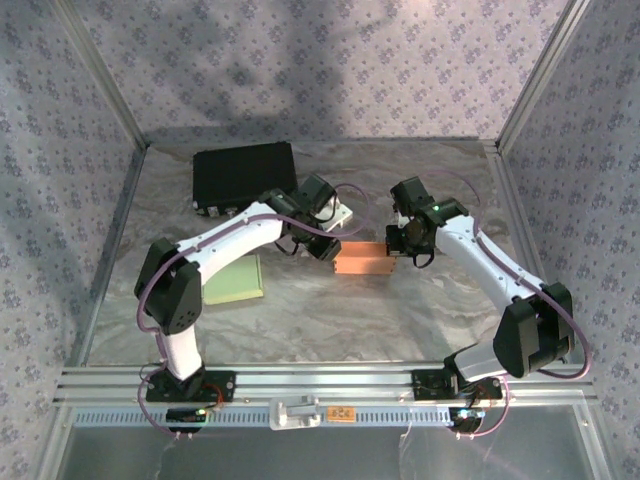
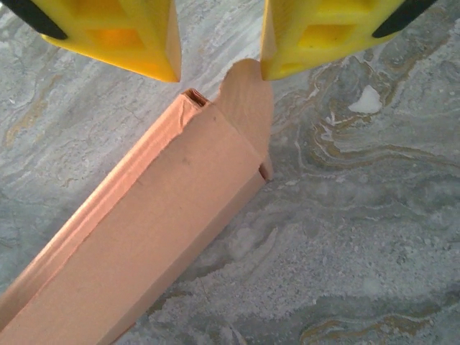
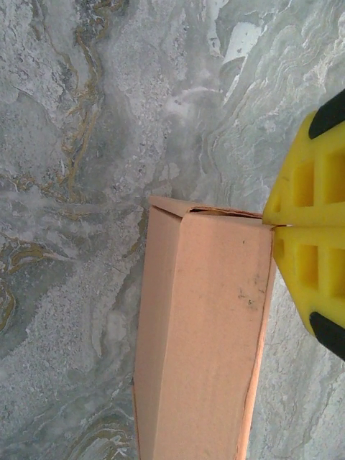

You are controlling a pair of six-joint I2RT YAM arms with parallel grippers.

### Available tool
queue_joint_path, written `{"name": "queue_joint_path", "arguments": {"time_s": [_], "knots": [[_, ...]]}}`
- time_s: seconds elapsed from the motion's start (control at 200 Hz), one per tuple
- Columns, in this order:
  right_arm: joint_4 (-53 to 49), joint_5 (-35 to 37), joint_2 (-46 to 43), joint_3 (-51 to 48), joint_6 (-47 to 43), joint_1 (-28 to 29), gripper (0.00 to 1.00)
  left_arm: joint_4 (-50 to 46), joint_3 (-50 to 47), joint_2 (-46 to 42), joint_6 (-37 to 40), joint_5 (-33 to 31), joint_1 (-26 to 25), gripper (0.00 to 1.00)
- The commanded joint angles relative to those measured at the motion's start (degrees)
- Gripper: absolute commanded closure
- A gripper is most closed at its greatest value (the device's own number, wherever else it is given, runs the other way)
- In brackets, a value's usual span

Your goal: Fold the paper box

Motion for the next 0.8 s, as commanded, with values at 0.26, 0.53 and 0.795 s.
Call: {"name": "queue_joint_path", "arguments": {"time_s": [0.26,0.53,0.795], "knots": [[-1.25,-0.57,0.43,1.71,0.85,-0.46,1.0,-1.8,3.72,2.31,1.81,-2.68,-0.7,0.77],[-1.26,-0.32,0.55,1.78,1.18,-0.46,1.0,-2.4,4.73,2.66,1.64,-2.7,-0.92,0.88],[-0.61,1.41,0.17,1.52,2.35,0.43,1.0,-5.47,7.99,3.67,-3.1,-1.07,-1.21,0.96]]}}
